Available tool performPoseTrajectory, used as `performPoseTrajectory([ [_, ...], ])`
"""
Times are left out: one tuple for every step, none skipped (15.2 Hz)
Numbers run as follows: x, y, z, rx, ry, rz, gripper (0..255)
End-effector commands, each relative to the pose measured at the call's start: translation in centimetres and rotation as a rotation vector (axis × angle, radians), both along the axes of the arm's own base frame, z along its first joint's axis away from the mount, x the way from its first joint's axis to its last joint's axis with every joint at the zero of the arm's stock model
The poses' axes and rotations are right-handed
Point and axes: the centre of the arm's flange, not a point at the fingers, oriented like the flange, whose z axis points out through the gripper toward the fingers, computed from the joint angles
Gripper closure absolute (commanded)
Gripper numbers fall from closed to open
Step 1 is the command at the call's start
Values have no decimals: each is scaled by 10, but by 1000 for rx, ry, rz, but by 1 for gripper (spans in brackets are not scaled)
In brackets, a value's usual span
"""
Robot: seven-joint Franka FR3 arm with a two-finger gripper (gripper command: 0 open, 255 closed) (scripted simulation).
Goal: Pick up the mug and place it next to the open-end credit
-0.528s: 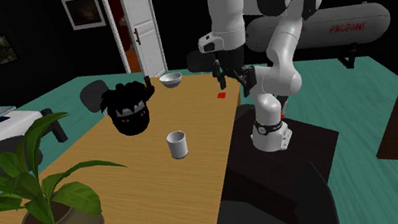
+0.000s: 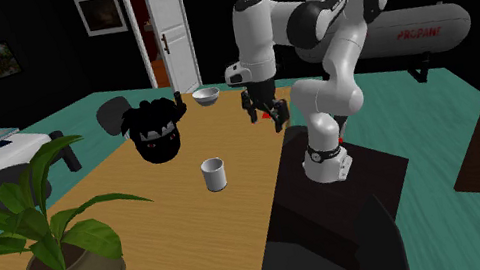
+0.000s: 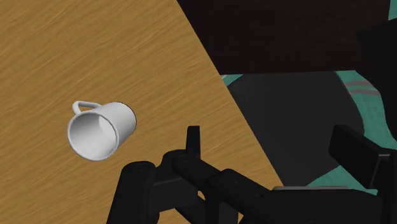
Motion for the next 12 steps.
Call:
performPoseTrajectory([
  [4,-19,-16,0,-13,3,0],
  [5,-28,-25,1,-18,3,0],
  [7,-38,-34,1,-24,4,0],
  [9,-47,-43,1,-29,5,0],
  [11,-57,-52,2,-35,5,0],
  [12,-66,-61,2,-40,6,0],
  [14,-75,-70,3,-46,6,0],
  [16,-85,-79,3,-51,7,0],
  [18,-94,-88,4,-56,7,0],
  [21,-103,-96,4,-62,8,0],
  [23,-112,-105,4,-67,9,0],
  [25,-122,-114,5,-73,9,0],
])
